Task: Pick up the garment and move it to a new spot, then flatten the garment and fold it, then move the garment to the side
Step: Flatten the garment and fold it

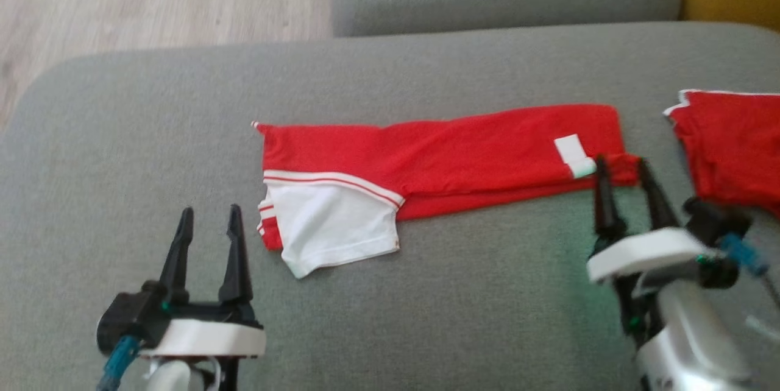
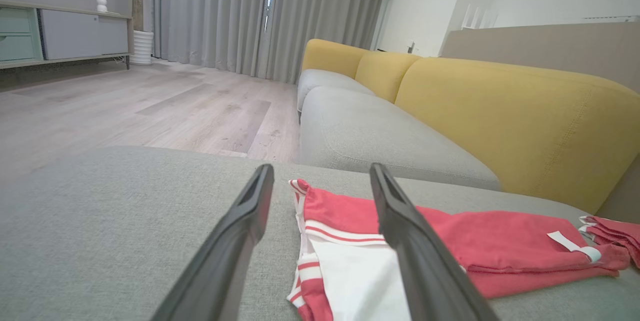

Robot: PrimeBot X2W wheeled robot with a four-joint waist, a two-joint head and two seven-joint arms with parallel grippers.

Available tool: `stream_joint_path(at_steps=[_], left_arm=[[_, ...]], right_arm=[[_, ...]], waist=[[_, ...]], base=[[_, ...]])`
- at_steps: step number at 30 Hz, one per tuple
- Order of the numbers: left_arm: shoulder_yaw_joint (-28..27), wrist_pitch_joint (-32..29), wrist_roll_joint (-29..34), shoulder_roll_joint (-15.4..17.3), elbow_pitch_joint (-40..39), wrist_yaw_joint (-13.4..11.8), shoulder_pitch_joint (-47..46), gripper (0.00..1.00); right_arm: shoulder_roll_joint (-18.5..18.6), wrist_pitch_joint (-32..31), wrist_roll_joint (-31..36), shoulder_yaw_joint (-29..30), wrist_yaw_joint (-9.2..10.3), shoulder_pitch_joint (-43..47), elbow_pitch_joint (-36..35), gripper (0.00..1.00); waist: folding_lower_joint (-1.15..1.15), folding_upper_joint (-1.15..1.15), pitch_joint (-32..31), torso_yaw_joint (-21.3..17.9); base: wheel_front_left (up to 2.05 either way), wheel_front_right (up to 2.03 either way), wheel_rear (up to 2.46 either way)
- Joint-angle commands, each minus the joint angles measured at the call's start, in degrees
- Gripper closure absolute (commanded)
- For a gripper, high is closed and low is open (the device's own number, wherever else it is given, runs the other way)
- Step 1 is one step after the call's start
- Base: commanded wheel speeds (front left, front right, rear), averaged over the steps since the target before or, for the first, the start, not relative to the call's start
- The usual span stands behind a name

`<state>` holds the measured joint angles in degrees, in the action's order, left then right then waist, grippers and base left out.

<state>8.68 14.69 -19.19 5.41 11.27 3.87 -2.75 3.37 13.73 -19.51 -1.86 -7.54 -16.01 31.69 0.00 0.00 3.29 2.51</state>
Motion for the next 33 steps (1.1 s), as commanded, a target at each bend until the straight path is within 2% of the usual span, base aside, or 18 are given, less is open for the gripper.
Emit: stream_joint_path(at_steps=[1,7,14,21,22,23,24,33], left_arm=[[-2.43,0.3,0.48,-0.07,-1.42,0.19,-3.47,0.0],[-1.69,0.3,2.11,-1.55,-0.87,2.18,-6.18,0.0],[-0.57,0.3,2.67,-2.29,-0.78,3.05,-8.9,0.0],[-0.29,0.3,3.28,-2.47,-0.62,3.35,-9.87,0.0],[-0.31,0.3,3.33,-2.48,-0.55,3.38,-9.91,0.0],[-0.33,0.3,3.37,-2.49,-0.47,3.4,-9.94,0.0],[-0.34,0.3,3.4,-2.5,-0.38,3.42,-9.97,0.0],[-0.85,0.3,3.27,-2.52,0.14,3.51,-9.08,0.0]], right_arm=[[-0.32,0.0,0.53,-0.77,0.05,-3.48,-1.29,0.0],[0.22,-3.62,5.8,9.41,0.05,-10.25,9.02,0.0],[0.95,-5.25,14.9,22.63,0.05,-16.76,20.36,0.0],[-0.01,-6.5,21.09,28.09,0.05,-20.31,27.63,0.0],[-0.12,-6.45,21.5,28.28,0.05,-20.63,28.45,0.3],[-0.21,-6.23,21.82,28.37,0.05,-20.95,29.18,0.96],[-0.27,-5.81,22.13,28.31,0.05,-21.25,29.77,1.0],[-0.13,-0.52,22.75,28.49,0.05,-21.72,30.38,1.0]], waist=[[0.0,0.0,1.18,0.96],[0.0,0.0,4.81,3.52],[0.0,0.0,7.96,5.39],[0.0,0.0,9.03,5.55],[0.0,0.0,9.05,5.5],[0.0,0.0,9.02,5.44],[0.0,0.0,8.96,5.37],[0.0,0.0,5.62,3.23]], base=[[0.0,0.0,0.0],[0.0,0.0,0.0],[0.0,0.0,0.0],[0.0,0.0,0.0],[0.0,0.0,0.0],[0.0,0.0,0.0],[0.0,0.0,0.0],[0.0,0.0,0.0]])
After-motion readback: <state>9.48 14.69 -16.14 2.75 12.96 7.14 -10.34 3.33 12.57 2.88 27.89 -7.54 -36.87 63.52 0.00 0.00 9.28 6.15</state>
